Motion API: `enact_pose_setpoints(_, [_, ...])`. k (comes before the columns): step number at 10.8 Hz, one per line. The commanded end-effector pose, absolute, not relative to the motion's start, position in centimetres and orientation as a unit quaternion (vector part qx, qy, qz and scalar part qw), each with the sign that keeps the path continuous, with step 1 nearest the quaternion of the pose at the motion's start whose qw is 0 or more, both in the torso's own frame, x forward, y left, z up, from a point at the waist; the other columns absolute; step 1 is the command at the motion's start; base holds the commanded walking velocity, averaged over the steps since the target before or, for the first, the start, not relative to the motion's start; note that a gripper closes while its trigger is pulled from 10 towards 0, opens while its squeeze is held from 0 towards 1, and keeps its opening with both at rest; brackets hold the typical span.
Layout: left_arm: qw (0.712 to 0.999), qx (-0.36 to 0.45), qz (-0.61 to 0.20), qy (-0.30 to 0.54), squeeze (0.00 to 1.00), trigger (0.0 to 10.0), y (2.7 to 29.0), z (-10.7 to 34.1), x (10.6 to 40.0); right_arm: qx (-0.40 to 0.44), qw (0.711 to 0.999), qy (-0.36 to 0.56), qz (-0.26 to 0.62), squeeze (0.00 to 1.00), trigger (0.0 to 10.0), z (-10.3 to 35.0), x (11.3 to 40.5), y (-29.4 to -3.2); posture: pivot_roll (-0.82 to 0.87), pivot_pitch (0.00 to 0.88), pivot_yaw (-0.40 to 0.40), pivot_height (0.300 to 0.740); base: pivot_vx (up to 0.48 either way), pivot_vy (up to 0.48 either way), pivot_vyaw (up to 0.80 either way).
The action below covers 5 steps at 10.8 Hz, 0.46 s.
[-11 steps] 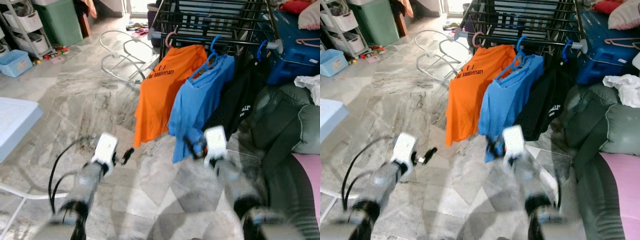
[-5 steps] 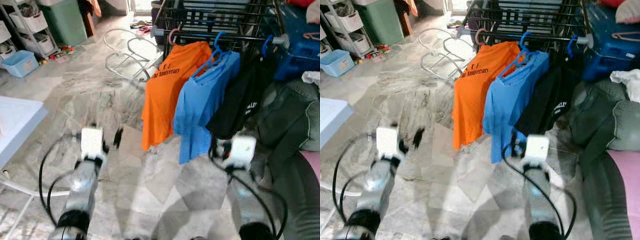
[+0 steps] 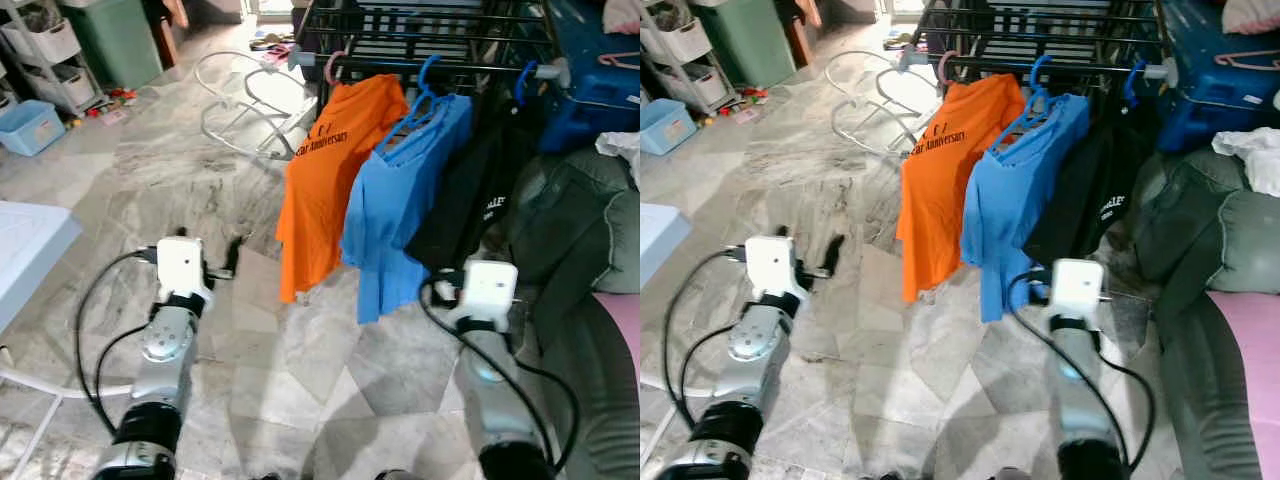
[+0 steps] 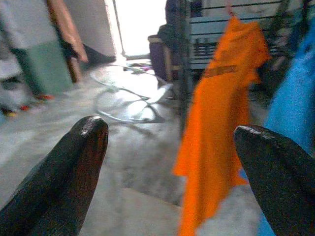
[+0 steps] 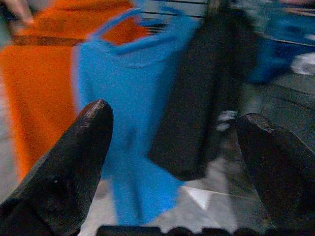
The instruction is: Hang hanger
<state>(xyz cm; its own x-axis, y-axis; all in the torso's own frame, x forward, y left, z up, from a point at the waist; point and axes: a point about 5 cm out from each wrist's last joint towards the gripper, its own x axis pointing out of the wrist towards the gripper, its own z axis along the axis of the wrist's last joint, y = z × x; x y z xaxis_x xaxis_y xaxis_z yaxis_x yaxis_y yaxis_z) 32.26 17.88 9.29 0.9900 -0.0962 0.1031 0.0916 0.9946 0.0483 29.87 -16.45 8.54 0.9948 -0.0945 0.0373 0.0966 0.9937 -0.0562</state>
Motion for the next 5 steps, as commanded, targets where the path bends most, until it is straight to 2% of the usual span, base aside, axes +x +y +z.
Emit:
enact_pose_setpoints(1, [0.997,0.017,-0.052,-0.052,0.0,10.0,17.9,9.3,32.0,-0.01,0.999,-0.025,-0.034,0.0,10.0,9.0,29.8,-15.8,-0.29,0.107,0.075,0.74,0.0,0.0,0.0])
enact_pose_setpoints(3, [0.996,0.012,-0.075,-0.052,0.0,10.0,17.1,9.1,31.6,-0.009,0.999,-0.028,-0.034,0.0,10.0,9.5,29.6,-15.6,-0.29,0.105,0.069,0.74,0.0,0.0,0.0])
enact_pose_setpoints(5, [0.995,0.008,-0.089,-0.048,0.0,10.0,16.7,8.9,31.5,-0.011,0.999,-0.037,-0.024,0.0,10.0,9.9,29.7,-15.6,-0.29,0.097,0.066,0.74,0.321,0.0,0.0])
